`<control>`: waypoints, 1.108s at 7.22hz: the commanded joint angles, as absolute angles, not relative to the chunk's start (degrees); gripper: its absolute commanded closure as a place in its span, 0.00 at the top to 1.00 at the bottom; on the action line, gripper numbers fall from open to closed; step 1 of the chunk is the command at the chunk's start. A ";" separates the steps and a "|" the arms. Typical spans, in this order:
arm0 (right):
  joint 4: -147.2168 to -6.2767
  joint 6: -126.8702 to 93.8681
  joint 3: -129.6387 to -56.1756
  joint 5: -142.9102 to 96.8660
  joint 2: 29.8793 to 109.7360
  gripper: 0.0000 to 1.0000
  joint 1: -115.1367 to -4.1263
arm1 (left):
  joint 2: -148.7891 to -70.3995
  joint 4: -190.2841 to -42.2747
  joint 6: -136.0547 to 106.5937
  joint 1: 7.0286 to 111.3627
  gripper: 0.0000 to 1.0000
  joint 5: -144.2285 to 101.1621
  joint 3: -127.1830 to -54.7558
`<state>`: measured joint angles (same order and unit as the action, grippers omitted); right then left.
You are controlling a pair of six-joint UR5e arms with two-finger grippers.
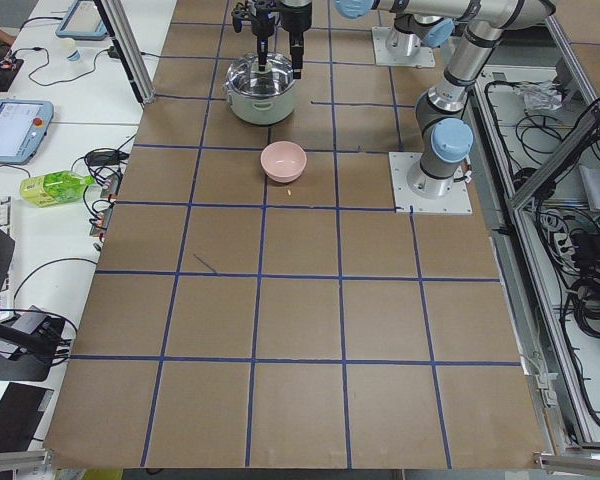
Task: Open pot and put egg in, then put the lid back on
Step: 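Lower the lid onto the pot rim with the right gripper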
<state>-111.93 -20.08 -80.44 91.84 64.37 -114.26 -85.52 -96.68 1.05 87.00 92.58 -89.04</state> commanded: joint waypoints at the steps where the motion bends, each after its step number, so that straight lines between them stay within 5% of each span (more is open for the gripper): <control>1: -112.06 -19.78 -80.77 92.11 64.34 0.04 -114.26 | -85.52 -96.68 0.97 87.01 1.00 92.55 -89.12; 8: -114.43 -17.49 -81.21 93.25 64.16 0.04 -114.26 | -85.43 -96.68 0.97 87.10 1.00 92.55 -89.21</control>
